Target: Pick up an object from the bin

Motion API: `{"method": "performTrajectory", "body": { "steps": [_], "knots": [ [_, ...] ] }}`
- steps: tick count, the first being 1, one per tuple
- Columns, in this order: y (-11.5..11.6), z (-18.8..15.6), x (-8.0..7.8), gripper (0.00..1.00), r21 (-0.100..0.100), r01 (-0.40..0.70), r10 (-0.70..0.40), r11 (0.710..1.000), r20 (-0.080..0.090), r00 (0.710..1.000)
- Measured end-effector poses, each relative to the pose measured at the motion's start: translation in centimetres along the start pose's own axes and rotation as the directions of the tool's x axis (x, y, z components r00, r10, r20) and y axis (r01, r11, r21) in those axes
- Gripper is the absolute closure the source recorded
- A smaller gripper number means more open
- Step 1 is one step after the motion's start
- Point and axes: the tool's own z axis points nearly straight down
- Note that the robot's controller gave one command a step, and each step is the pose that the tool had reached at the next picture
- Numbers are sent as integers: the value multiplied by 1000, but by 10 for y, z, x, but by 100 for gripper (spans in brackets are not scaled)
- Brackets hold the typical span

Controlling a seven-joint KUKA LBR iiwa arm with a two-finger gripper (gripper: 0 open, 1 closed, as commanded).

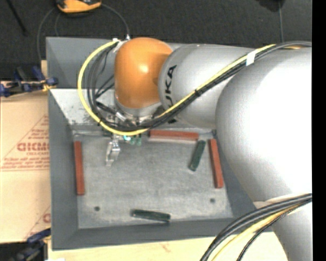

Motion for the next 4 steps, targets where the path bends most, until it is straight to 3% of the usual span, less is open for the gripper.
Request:
{"method": "performTrajectory", "body": {
  "steps": [2, 3, 4],
  "knots": [
    [-2, 9, -7, 0, 0, 53, -53, 999, 15, 999],
    [-75, 45, -20, 100, -8, 62, -62, 998, 41, 997],
    [-76, 52, -11, 0, -4, 63, -63, 998, 1, 998]
  ]
}}
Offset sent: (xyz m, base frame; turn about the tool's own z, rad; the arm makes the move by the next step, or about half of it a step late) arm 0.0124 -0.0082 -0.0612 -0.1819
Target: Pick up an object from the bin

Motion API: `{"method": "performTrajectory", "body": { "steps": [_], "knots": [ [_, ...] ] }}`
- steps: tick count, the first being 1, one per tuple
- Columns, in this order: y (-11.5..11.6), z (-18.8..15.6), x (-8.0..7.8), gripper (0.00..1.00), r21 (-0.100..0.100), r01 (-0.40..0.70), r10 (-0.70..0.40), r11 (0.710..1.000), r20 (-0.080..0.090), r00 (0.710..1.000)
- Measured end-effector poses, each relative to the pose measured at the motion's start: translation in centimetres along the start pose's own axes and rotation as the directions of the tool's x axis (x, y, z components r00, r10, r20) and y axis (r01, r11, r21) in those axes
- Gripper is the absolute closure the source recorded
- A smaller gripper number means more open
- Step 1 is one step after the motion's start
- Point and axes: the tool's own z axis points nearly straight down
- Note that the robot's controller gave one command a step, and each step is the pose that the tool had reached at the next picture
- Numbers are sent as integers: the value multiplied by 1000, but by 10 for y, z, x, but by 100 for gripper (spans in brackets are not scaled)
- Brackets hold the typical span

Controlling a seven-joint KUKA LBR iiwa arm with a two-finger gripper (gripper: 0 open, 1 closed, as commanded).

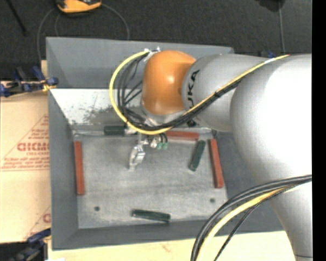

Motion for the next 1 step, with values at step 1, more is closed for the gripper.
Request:
{"method": "performTrajectory", "body": {
  "steps": [1],
  "knots": [
    [0, 0, 0, 0, -1, -1, 1, 1000, 1, 1000]
  ]
}}
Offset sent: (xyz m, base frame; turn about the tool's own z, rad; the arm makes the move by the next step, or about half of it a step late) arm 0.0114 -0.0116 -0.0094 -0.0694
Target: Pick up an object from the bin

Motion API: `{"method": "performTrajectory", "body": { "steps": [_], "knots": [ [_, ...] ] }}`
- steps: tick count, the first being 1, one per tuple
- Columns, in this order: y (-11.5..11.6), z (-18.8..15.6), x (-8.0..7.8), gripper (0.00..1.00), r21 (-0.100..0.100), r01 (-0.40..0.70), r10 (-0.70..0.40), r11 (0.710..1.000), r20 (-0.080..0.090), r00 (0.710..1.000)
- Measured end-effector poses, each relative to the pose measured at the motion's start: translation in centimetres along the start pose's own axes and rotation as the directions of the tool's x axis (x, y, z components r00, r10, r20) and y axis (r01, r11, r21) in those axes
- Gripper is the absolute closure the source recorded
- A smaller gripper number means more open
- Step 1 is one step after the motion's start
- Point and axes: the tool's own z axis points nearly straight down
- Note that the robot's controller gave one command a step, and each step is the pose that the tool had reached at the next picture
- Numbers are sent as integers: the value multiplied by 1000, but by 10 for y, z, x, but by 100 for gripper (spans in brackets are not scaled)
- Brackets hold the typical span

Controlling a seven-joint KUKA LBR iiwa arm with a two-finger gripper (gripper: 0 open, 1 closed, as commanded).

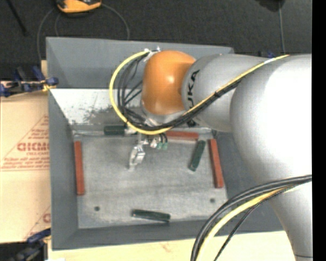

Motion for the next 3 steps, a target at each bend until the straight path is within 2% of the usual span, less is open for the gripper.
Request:
{"method": "performTrajectory", "body": {
  "steps": [1, 2, 3],
  "knots": [
    [-3, 0, -4, 0, -1, 35, -35, 999, -9, 999],
    [-27, 0, -3, 0, -19, 3, -3, 1000, -6, 1000],
    [-34, -3, 1, 100, 5, -285, 285, 958, 14, 958]
  ]
}}
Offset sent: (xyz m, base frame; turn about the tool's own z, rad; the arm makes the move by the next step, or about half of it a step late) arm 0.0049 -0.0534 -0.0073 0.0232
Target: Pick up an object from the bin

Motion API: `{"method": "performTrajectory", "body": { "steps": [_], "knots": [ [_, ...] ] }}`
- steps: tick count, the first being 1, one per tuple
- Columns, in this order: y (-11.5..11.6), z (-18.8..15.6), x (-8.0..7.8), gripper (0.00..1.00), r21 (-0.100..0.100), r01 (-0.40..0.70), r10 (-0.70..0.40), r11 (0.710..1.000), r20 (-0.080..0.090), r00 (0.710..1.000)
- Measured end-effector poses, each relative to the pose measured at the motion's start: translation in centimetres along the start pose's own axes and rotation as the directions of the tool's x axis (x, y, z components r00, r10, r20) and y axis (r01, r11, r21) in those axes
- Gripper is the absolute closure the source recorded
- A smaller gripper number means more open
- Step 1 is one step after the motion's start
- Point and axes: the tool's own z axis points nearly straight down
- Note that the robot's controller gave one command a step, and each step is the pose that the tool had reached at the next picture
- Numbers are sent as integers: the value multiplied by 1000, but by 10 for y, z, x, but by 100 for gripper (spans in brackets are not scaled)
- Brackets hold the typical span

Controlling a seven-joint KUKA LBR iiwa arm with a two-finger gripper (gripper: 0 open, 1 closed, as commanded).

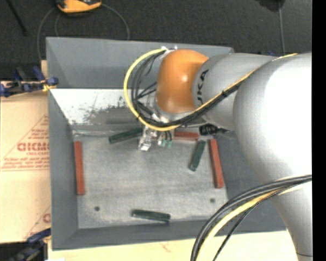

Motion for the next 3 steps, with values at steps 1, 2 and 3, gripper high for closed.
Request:
{"method": "performTrajectory", "body": {
  "steps": [1, 2, 3],
  "knots": [
    [5, 1, 6, 0, -2, 4, -4, 1000, -21, 1000],
    [5, 1, 6, 0, -2, 4, -4, 1000, -20, 1000],
    [-34, 2, 3, 0, -4, 80, -80, 997, -5, 997]
  ]
}}
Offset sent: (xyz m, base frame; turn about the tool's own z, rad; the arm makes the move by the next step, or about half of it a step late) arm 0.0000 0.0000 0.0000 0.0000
